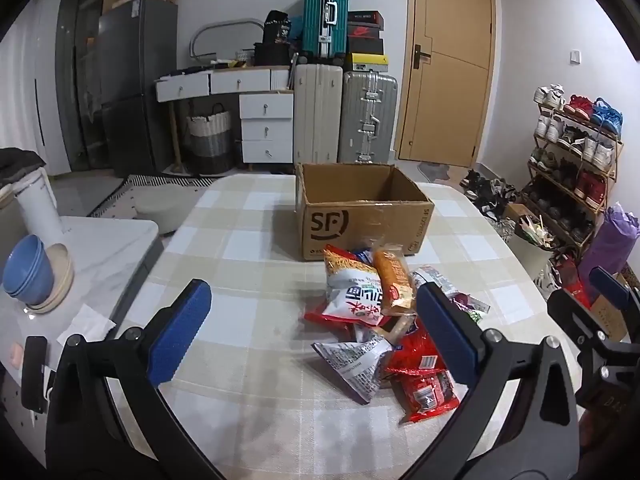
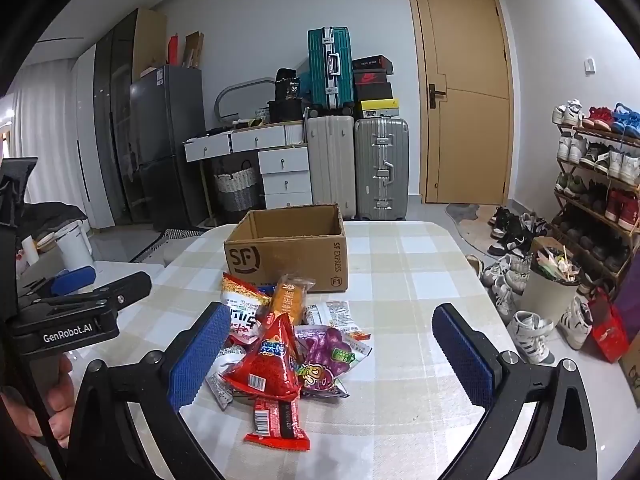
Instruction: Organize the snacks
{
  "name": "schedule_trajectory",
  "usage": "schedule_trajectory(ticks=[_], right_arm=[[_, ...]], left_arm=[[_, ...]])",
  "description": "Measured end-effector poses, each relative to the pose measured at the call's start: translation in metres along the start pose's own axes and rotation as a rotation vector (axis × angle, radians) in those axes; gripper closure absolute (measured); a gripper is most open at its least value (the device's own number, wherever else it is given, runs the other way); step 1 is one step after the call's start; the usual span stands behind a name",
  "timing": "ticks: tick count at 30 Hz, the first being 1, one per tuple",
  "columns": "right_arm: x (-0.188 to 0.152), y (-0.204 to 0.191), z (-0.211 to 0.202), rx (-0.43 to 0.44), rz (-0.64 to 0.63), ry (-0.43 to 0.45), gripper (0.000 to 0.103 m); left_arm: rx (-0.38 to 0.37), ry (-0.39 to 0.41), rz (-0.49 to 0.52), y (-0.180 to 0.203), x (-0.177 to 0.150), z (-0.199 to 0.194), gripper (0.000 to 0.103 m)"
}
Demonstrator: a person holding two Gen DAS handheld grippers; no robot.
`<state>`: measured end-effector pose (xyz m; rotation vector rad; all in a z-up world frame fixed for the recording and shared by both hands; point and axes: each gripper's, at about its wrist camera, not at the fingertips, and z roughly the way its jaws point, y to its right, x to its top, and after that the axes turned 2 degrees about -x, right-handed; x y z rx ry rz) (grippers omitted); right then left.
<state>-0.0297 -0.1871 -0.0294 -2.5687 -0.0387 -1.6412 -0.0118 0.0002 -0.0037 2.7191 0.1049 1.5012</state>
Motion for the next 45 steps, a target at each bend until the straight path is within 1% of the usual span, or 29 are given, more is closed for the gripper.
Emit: schedule_trajectory(ticks=[7, 9, 11, 13, 26, 28, 33, 45], right_arm=[[0.002, 0.001, -0.001, 0.0, 0.004, 0.009, 0.0], [0.003, 0.0, -0.003, 0.014, -0.004, 0.023, 0.0], [0.005, -0.002, -0.005, 0.024, -0.024, 0.035, 0.0], [0.008, -0.003, -0.008, 0.003, -0.04, 0.048, 0.0], [0.006, -0.001, -0.008, 0.021, -0.019, 0.034, 0.0], [0.004, -0.001, -0.009, 0.042, -0.019, 0.04, 0.0], [0.004, -0.005, -0.012, 0.045, -0.04, 0.051, 0.0], [-0.002, 0.0, -0.001, 0.049, -0.018, 0.001, 0.0]], left_arm=[[0.004, -0.002, 0.004, -0.005, 0.001, -0.004, 0.001], [0.018, 0.0, 0.016, -0.005, 0.002, -0.007, 0.001], [0.015, 0.008, 0.02, -0.005, 0.001, -0.009, 0.001], [0.012, 0.015, 0.02, -0.005, 0.001, -0.012, 0.001], [0.005, 0.013, 0.033, -0.004, 0.0, -0.017, 0.001], [0.003, 0.01, 0.037, -0.003, -0.001, -0.017, 0.001], [-0.01, 0.005, 0.034, -0.004, -0.001, -0.016, 0.001], [-0.029, -0.027, 0.057, 0.005, -0.008, -0.001, 0.001]])
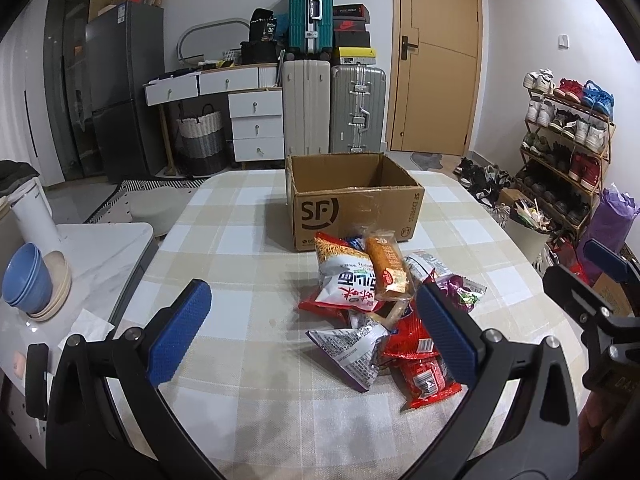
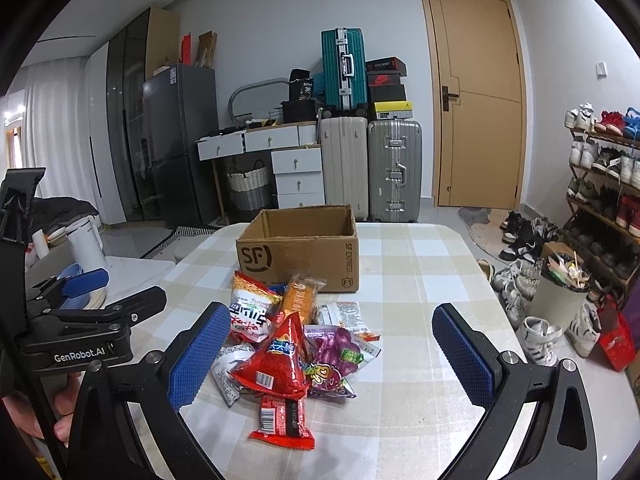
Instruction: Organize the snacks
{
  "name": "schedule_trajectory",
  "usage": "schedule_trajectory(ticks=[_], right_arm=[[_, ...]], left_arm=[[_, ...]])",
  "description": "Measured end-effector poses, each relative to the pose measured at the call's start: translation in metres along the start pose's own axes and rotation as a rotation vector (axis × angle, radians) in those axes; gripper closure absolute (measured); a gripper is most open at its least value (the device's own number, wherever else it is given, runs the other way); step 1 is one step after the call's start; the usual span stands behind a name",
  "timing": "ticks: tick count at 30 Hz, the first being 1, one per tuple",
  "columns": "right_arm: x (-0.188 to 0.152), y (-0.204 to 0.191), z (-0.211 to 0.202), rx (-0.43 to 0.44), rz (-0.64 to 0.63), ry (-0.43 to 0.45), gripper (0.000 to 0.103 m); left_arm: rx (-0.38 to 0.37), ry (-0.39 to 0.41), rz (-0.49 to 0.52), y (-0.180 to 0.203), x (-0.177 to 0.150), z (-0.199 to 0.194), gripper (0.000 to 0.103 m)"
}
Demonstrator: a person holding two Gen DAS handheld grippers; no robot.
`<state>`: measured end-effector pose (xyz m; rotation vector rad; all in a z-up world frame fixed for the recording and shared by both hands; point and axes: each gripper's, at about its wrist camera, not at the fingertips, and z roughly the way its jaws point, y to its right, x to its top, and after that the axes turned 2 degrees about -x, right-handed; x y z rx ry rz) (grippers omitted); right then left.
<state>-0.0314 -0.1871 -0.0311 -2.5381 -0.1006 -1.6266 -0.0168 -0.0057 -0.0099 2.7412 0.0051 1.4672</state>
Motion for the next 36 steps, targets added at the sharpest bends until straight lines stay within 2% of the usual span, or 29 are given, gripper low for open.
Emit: schedule_trajectory(ticks=[10, 16, 19, 25, 27, 29, 30, 36], right_arm=[[-0.003, 0.005, 0.006, 0.028, 0.014, -0.016, 0.0], [-0.012, 0.001, 0.023, 0.117, 0.008, -0.063, 0.0], [-0.017, -0.007, 0.039, 0.185, -0.002, -0.106, 0.0], [-0.029, -0.028, 0.085, 0.234, -0.061, -0.192, 0.002], [-0.032, -0.029, 0.102, 0.239, -0.059, -0.221, 0.006], [-0.035, -0.029, 0.118, 0.258, -0.042, -0.265, 0.019], [-0.037, -0.029, 0.124, 0.259, -0.038, -0.282, 0.022], [-0.046, -0.031, 0.144, 0.263, -0.034, -0.362, 0.025]], left_arm=[[-0.003, -0.02, -0.008, -0.003, -0.007, 0.016, 0.001], [-0.002, -0.044, -0.021, -0.01, -0.014, 0.034, 0.001], [-0.002, -0.065, -0.028, -0.014, -0.018, 0.046, 0.001], [-0.029, -0.106, -0.039, -0.021, -0.028, 0.075, 0.001], [-0.03, -0.115, -0.043, -0.025, -0.031, 0.084, 0.001], [-0.031, -0.129, -0.052, -0.029, -0.034, 0.094, 0.001], [-0.033, -0.136, -0.058, -0.032, -0.035, 0.099, 0.001], [-0.037, -0.165, -0.081, -0.043, -0.036, 0.124, 0.001]])
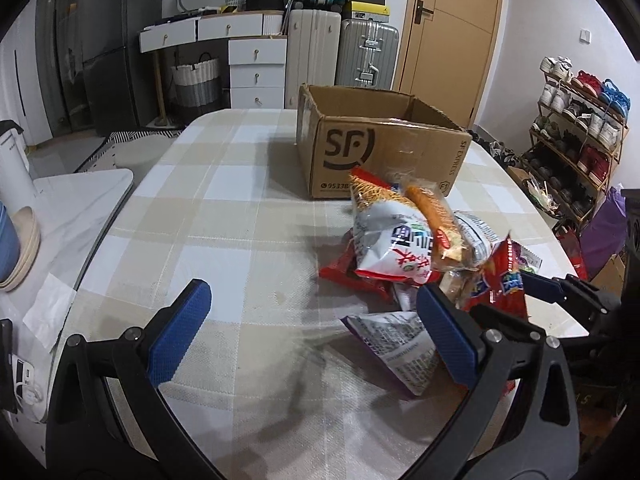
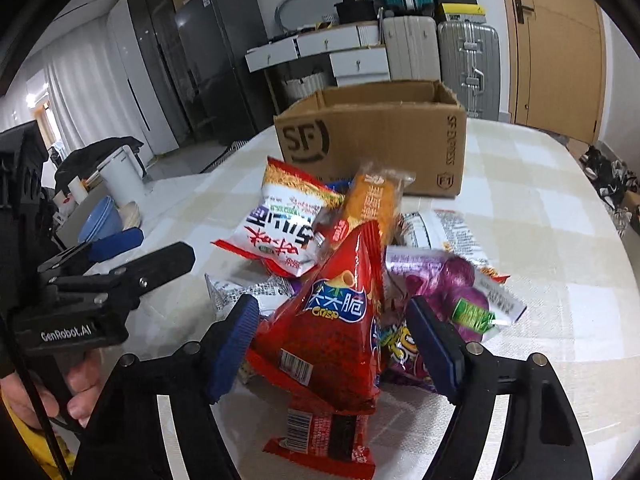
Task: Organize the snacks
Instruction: 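Grasp the red sausage packet with the right gripper while the left gripper grasps the noodle-snack bag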
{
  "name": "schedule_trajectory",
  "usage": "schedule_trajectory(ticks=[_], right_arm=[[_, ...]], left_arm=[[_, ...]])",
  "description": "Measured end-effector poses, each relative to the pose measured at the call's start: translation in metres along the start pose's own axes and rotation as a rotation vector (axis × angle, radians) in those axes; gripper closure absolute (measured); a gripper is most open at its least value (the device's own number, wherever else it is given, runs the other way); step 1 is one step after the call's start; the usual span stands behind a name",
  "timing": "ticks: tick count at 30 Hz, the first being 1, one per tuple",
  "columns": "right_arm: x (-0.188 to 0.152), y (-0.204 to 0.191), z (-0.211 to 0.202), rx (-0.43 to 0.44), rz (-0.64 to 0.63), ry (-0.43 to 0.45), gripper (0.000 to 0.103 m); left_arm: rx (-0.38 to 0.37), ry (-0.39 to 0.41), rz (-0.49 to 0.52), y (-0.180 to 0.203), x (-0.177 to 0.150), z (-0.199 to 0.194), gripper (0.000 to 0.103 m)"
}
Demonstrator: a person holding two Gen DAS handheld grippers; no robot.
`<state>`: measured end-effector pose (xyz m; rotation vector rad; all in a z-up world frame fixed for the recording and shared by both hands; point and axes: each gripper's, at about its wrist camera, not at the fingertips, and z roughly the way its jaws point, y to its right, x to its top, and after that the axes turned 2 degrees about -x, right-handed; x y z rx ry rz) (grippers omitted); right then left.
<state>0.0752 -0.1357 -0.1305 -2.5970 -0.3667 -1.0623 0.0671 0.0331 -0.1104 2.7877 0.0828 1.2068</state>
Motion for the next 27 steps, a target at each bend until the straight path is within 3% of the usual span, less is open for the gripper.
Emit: schedule_trajectory(ticks=[10, 14, 16, 27], right_arm=[[-0.004, 0.005, 0.003, 0.039, 0.023, -0.006, 0.053], [-0.009, 0.004, -0.003, 0.063, 0.032, -0.001, 0.057], [-0.009, 0.005, -0.009, 0.069, 0.048, 0.017, 0.066], [-0.016, 0.013, -0.019, 0.145, 0.094, 0.046, 0.07]], left_arm=[[-0.009, -0.04, -0.01, -0.005, -0.002, 0.015, 0.001], [-0.002, -0.04, -0.002, -0.002, -0.004, 0.012, 0.001], [0.002, -0.041, 0.004, 0.0, -0.007, 0.007, 0.001], [0.013, -0.063, 0.027, 0.009, -0.014, -0.002, 0.001]])
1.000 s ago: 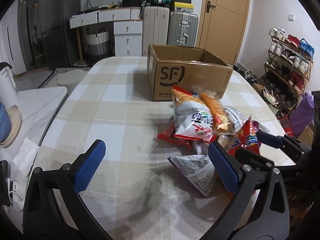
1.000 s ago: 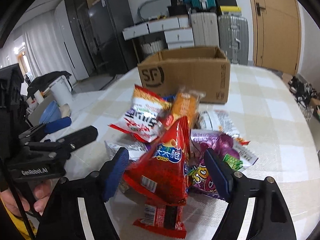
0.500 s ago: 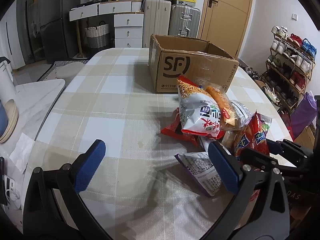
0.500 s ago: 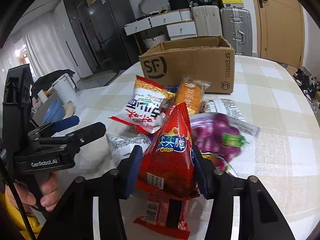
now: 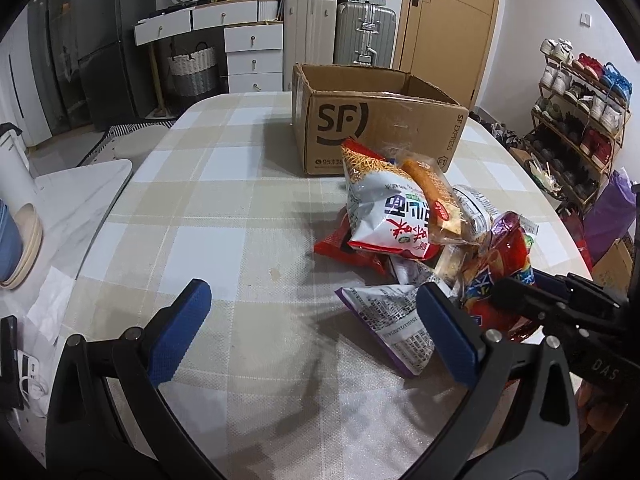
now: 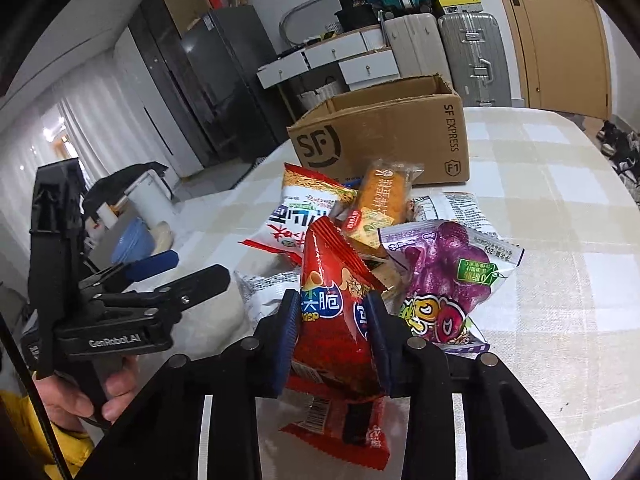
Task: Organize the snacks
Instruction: 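Grasp the red sausage packet with the right gripper while the left gripper grasps the noodle-snack bag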
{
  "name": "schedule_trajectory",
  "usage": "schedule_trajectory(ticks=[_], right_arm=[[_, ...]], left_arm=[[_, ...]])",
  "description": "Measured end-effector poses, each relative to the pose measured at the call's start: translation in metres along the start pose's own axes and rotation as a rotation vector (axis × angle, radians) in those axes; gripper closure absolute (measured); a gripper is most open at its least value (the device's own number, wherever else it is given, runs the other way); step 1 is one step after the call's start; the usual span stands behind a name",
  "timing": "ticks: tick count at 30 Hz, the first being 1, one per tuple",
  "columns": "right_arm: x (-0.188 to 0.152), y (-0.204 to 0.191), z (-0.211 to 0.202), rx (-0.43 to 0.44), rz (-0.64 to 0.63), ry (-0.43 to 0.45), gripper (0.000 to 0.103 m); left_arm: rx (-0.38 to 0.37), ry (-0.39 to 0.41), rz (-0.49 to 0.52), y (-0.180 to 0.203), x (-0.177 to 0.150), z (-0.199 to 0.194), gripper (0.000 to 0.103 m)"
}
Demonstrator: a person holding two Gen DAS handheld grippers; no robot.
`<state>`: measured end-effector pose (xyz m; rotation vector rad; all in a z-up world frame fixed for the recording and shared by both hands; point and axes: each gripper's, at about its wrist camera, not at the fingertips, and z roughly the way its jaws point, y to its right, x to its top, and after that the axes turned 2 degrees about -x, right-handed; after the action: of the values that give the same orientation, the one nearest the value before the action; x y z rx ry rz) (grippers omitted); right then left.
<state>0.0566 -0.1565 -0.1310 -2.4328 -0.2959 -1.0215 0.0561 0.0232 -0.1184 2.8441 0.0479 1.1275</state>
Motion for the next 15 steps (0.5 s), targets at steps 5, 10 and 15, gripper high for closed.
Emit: schedule_trajectory(ticks=[5, 10, 15], right_arm=[[0.0, 0.004, -0.014, 0.026, 0.012, 0.054, 0.07], [0.004, 0.018, -0.03, 0.042, 0.043, 0.103, 0.07], [0.006, 0.032, -0.041, 0.058, 0.076, 0.125, 0.07]], left_arm=[[0.005, 0.006, 0.006, 0.002, 0.004, -0.004, 0.001], [-0.028, 0.008, 0.023, 0.007, 0.02, -0.005, 0.001], [-0.079, -0.018, 0.063, 0.02, 0.047, 0.011, 0.001]])
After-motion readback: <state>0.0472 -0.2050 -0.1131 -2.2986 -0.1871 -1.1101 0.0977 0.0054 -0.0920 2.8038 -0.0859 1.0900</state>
